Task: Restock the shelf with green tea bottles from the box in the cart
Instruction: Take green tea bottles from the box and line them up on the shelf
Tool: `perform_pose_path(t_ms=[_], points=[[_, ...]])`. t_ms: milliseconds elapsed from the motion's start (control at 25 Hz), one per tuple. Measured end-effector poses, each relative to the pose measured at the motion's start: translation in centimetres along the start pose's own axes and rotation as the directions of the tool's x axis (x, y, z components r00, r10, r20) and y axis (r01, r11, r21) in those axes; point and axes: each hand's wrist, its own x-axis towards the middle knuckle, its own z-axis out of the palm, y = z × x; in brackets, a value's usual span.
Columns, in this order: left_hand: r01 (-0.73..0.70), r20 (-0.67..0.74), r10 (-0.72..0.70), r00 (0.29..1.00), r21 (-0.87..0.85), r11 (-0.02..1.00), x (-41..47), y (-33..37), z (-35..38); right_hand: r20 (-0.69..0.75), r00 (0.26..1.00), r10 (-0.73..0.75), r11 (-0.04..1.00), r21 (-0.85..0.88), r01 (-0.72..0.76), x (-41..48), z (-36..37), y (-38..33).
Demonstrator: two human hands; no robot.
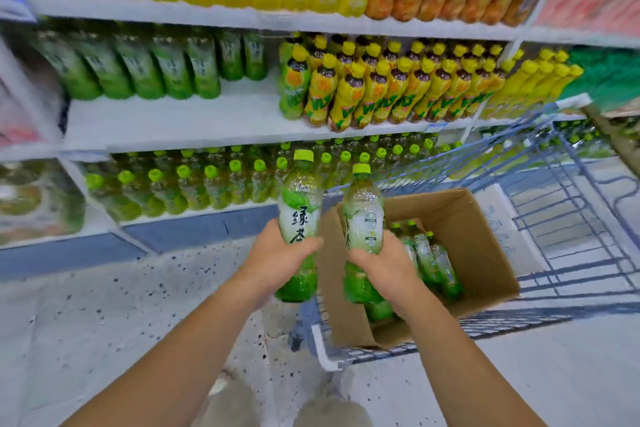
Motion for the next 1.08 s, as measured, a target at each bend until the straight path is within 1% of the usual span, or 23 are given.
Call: perform_pose_path(t_ms=[120, 280, 440, 520, 720, 880, 1000, 1080], points=[[-0.055, -0.078, 0.053, 0.996, -0.025, 0.998, -1.9, 1.1, -5.2, 0.052, 0.996, -0.067, 0.998, -0.015, 0.068, -1.2, 4.2, -4.0], [-0.088, -0.222, 0.076, 0.972, -0.046, 0.995, -2.1, 1.4, -11.0, 0.091, 0.987, -0.129, 0.991, -0.034, 0.133, -1.0, 9.4, -8.2], [-0.155, -0.327, 0.142, 0.934, -0.014, 0.988, 1.0, 1.2, -15.5, 0.119, 0.973, -0.198, 0.979, -0.035, 0.203, 2.2, 14.0, -10.7], [-0.16, -0.371, 0.154, 0.916, 0.016, 0.987, 3.6, 0.8, -17.2, 0.135, 0.964, -0.229, 0.972, -0.023, 0.234, 4.8, 16.2, -11.2], [-0.143, -0.398, 0.185, 0.899, 0.132, 0.981, 11.1, 0.1, -19.9, 0.149, 0.95, -0.273, 0.961, 0.006, 0.275, 12.6, 19.5, -12.0], [-0.162, -0.412, 0.241, 0.879, 0.217, 0.963, 18.3, 1.0, -20.2, 0.111, 0.921, -0.373, 0.928, 0.038, 0.371, 20.1, 19.8, -13.1], [-0.163, -0.443, 0.244, 0.863, 0.212, 0.964, 21.8, 2.2, -19.5, 0.111, 0.906, -0.407, 0.913, 0.077, 0.401, 24.5, 18.9, -14.1], [-0.181, -0.436, 0.266, 0.86, 0.228, 0.957, 24.4, 3.1, -19.1, 0.089, 0.905, -0.416, 0.907, 0.113, 0.406, 27.3, 18.7, -14.7]])
